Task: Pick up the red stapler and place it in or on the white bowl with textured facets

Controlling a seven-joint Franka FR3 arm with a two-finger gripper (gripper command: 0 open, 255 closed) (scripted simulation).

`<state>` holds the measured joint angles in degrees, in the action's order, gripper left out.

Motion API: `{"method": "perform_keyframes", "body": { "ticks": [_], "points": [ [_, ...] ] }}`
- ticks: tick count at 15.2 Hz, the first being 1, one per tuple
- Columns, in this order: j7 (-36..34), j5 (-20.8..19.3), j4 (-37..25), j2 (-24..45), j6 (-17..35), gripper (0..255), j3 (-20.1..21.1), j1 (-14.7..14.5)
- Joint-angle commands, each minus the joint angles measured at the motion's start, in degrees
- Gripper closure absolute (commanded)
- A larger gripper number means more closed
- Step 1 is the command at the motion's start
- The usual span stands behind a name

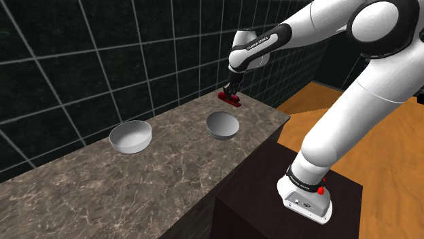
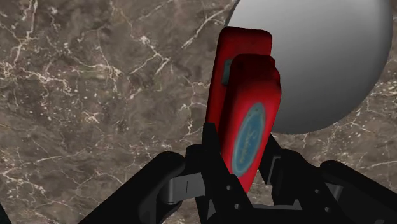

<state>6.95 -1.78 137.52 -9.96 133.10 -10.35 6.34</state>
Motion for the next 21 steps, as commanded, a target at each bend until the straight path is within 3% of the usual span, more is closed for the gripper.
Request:
{"method": "perform_keyframes", "body": {
  "ticks": [1,6,21],
  "points": [
    [-3.03,-0.48,2.48,-2.40,0.11,255,1.65,-0.91],
    [-10.44,-0.51,7.50,-7.62,-0.21,255,6.43,-3.52],
    [-10.27,-0.26,12.27,0.68,12.85,255,6.15,-3.58]
  ]
}}
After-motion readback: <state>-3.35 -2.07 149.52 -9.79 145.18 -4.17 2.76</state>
